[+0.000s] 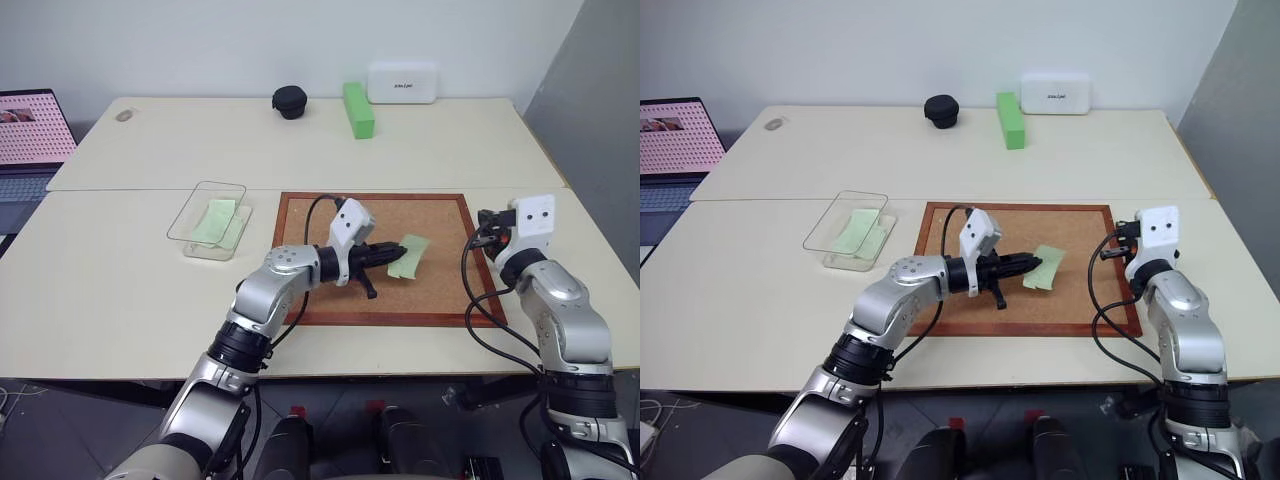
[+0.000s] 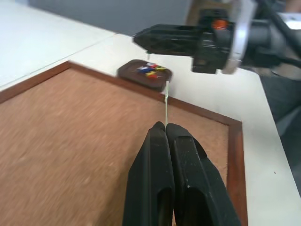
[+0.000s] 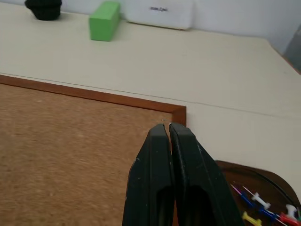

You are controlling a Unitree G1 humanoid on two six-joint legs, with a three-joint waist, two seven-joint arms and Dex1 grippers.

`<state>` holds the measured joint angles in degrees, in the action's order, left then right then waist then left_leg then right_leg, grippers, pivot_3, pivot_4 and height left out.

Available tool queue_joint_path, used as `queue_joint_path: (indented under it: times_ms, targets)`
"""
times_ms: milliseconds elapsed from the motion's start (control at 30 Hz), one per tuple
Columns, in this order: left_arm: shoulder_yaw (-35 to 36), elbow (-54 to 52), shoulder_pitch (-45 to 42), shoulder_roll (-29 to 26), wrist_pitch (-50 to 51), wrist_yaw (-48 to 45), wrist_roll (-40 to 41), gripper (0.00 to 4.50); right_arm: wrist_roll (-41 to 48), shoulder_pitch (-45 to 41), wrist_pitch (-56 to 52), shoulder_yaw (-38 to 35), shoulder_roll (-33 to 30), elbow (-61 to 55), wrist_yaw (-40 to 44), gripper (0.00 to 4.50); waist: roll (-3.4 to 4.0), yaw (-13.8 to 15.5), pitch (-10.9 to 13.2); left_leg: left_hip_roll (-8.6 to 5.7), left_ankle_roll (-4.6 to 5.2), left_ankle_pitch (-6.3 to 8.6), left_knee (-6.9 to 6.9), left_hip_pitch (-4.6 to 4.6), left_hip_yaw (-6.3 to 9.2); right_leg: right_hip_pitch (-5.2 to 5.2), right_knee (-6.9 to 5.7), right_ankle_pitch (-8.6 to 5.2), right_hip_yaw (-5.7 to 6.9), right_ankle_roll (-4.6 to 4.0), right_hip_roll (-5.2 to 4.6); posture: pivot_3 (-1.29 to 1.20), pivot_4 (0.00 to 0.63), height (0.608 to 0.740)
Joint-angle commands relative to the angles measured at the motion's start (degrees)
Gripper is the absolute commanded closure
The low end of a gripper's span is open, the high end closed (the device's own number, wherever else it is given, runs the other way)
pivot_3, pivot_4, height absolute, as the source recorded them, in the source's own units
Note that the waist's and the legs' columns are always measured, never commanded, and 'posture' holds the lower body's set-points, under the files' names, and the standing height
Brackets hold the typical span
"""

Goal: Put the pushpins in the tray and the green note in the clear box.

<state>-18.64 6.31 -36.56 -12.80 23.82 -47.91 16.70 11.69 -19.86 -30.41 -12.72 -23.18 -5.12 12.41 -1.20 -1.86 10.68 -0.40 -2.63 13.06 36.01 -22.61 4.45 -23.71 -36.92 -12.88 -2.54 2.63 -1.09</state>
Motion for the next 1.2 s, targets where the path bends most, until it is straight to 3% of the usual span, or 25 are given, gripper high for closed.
queue_joint_path:
  times_ms: [33,233,267,333,500,600,900,1067,1200]
  targets:
    - [-1.39,-1.32,-1.69,0.15,-4.52,-1.60,-2.81,4.44,1.03,-3.46,-1.43,-4.64,-1.64,4.22,-1.73,4.50,0.00,-0.05,0.00,0.01,0.00,0.00,0.00,-0.01,0.00,-0.01,0.00,0.00,0.01,0.00,0.00,0.00,0.150,0.740]
    - [-0.89,0.39,-2.22,0.90,-4.96,-2.15,-3.89,4.44,1.36,-6.50,-1.72,-6.07,-2.40,9.61,-2.05,4.50,0.01,-0.06,0.00,0.01,0.01,0.00,0.02,-0.02,-0.02,-0.01,0.00,0.01,0.00,0.01,0.02,0.00,0.150,0.740]
    - [-0.85,0.40,-2.07,0.84,-4.77,-2.21,-4.01,4.50,1.44,-6.87,-1.53,-6.33,-2.40,10.28,-2.16,4.12,0.01,-0.09,0.00,0.01,0.01,0.00,0.01,-0.02,-0.01,-0.01,0.00,0.00,0.00,0.01,0.02,0.00,0.150,0.740]
    - [-0.80,0.20,-1.62,0.71,-4.52,-2.39,-4.09,4.50,1.47,-7.24,-1.18,-6.30,-2.59,11.34,-1.82,3.88,0.01,-0.05,0.00,0.00,0.01,0.00,0.01,-0.03,-0.02,-0.02,0.00,0.01,-0.01,0.02,0.02,0.00,0.150,0.740]
    - [-0.22,-0.44,-1.25,0.79,-3.56,-2.31,-3.64,4.50,1.12,-7.12,-0.42,-6.65,-2.77,12.66,-2.15,2.73,0.01,-0.05,0.00,0.00,0.02,0.00,0.02,-0.04,-0.01,-0.02,0.00,0.01,0.00,0.02,0.01,0.00,0.150,0.740]
    - [-0.31,-0.44,-1.12,1.01,-3.42,-2.20,-3.84,4.50,0.91,-6.87,0.14,-6.58,-2.74,12.83,-2.08,1.84,0.01,-0.08,0.00,0.00,0.01,0.00,0.02,-0.04,-0.01,-0.02,-0.01,0.01,0.00,0.02,0.01,0.00,0.150,0.740]
    - [0.44,-0.95,-1.16,1.42,-2.29,-2.27,-3.04,4.50,-0.30,-5.91,2.19,-5.30,-4.03,11.62,-0.81,0.02,0.01,-0.08,0.00,0.00,0.02,0.00,0.02,-0.04,-0.01,-0.02,-0.02,0.01,0.00,0.02,0.01,0.00,0.150,0.740]
    - [3.97,0.30,-2.52,0.51,-2.48,-0.03,-3.28,4.50,3.20,-0.25,4.20,-1.45,-4.76,0.74,8.42,0.01,0.02,-0.12,0.00,0.01,0.02,0.00,0.01,-0.04,0.01,-0.02,-0.02,0.01,0.01,0.02,0.02,0.00,0.150,0.740]
    - [10.64,2.17,-4.44,0.22,-2.53,7.55,-3.51,4.50,8.95,3.66,2.58,1.35,-4.24,-10.37,15.01,0.01,0.03,-0.45,0.01,0.06,0.02,0.00,0.03,-0.03,0.04,-0.03,-0.05,0.01,0.02,0.03,0.07,0.00,0.150,0.740]
